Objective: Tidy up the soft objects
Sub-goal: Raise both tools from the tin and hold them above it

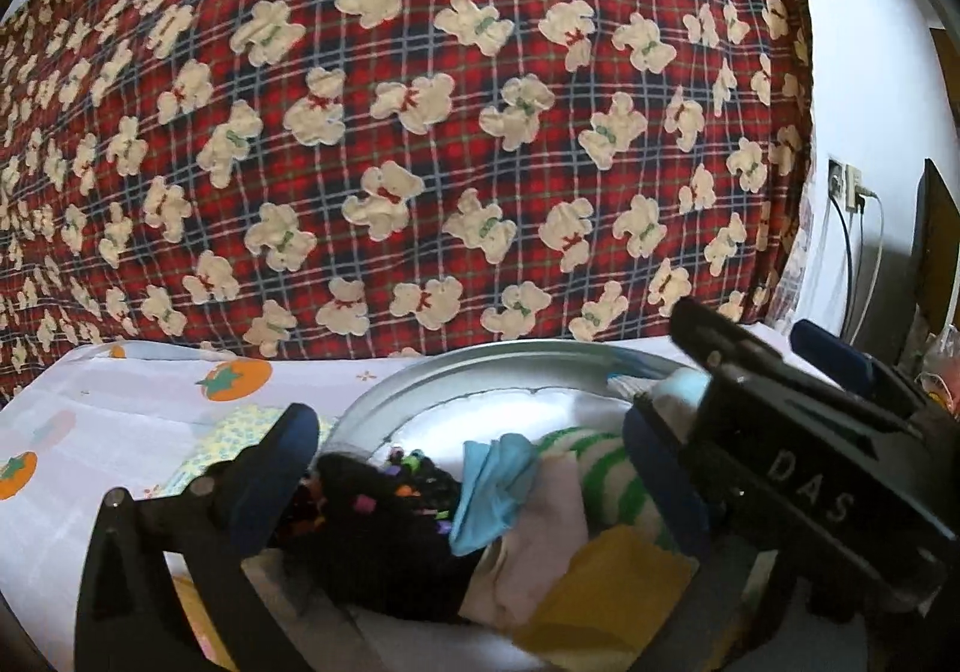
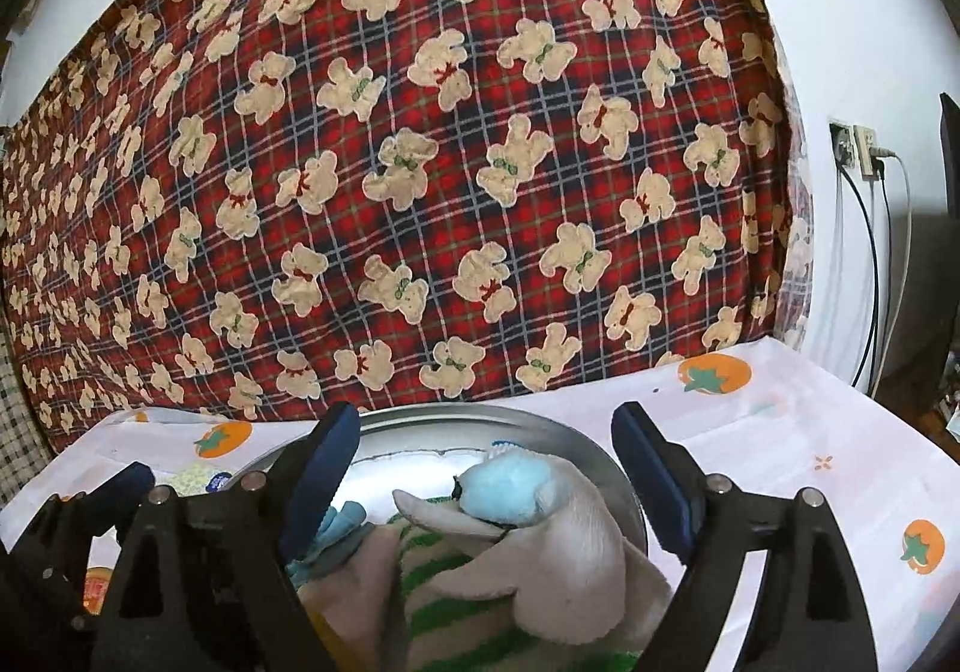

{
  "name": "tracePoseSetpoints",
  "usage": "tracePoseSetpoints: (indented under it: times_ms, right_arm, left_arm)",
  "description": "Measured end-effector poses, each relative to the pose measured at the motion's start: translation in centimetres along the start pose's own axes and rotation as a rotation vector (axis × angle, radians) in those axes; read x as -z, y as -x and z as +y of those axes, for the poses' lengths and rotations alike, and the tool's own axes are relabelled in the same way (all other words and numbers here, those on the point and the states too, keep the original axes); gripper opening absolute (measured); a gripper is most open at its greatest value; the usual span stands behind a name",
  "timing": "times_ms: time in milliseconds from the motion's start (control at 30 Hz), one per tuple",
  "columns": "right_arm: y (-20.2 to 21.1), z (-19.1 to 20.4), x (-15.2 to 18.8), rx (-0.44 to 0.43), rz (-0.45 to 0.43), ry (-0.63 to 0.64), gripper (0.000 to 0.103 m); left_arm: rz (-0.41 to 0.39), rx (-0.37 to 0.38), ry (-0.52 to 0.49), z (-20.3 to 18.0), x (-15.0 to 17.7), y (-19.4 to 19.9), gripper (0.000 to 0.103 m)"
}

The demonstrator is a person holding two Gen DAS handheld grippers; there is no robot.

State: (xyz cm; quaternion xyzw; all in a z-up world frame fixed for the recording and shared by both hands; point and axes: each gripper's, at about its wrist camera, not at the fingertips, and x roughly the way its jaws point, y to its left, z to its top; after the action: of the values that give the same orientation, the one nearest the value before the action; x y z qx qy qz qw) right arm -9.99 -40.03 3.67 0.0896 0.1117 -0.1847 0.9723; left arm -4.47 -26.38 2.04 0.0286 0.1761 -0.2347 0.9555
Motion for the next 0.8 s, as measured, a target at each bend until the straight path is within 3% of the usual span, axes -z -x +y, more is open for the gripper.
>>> tracePoseSetpoints:
  times_ms: [400,800]
  right_arm:
    - [1.6,-0.3,1.1,0.018,-0.05,-0.078,0.088]
    - [4.1,1.5,2.2,0.053,-0.099,-0.01,0.088]
  left_arm:
    - [-0.031,-0.031,0.056,2.1,1.1,1.8,0.103]
    - [-0.07,-0.067,0.034,3.0,1.9,3.3,0.103]
